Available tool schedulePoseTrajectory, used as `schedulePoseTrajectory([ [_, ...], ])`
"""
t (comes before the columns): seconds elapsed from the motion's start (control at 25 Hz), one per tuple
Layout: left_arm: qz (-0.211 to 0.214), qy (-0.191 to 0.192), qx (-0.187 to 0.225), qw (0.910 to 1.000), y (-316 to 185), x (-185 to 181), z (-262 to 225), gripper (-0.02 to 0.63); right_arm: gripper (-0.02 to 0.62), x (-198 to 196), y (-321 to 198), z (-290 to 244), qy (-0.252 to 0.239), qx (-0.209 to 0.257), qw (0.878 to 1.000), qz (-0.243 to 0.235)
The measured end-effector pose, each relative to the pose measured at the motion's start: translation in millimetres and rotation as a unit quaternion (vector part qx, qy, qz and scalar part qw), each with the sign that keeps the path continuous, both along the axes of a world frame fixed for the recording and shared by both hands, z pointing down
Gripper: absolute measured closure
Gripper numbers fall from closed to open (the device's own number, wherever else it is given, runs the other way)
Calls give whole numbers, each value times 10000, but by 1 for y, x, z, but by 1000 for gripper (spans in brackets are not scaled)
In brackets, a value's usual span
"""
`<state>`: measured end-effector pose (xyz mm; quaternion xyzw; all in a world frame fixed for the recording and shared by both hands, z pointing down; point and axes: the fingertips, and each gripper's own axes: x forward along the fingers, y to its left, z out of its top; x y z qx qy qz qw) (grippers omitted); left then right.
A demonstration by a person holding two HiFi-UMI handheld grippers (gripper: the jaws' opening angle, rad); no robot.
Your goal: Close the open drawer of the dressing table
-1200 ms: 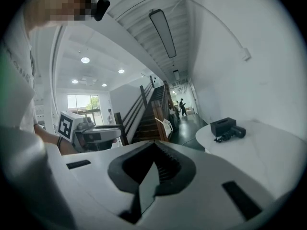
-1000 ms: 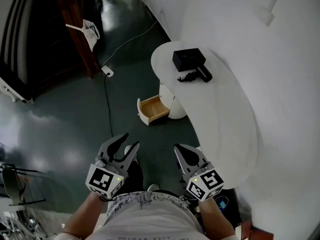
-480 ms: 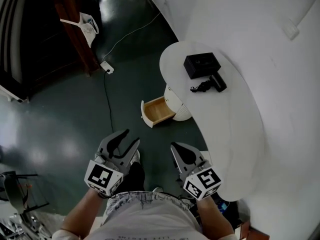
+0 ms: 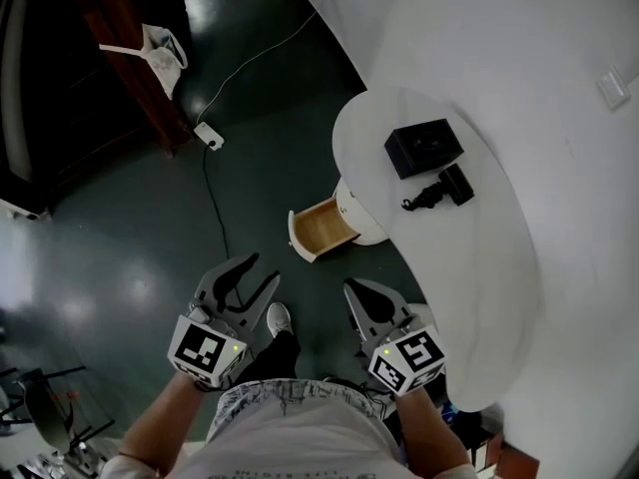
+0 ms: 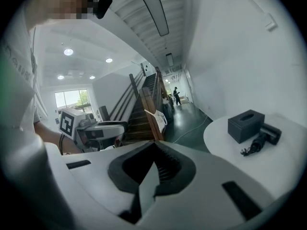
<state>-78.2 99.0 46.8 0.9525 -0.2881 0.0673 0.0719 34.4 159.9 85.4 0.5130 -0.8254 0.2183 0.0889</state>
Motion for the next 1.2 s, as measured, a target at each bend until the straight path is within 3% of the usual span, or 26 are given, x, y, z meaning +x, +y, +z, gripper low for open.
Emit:
schedulePoseTrajectory([
  [0.44, 223, -146, -221, 9994, -83, -10, 38, 436, 586, 0, -83, 26, 146, -283, 9992, 259],
  [0.8, 187, -331, -444, 9983, -107, -7, 82, 436, 586, 0, -122, 50, 201, -370, 9991, 65],
  [1.2, -140, -580, -773, 9952, -137, 10, 164, 436, 586, 5, -164, 124, 279, -630, 9968, -416],
])
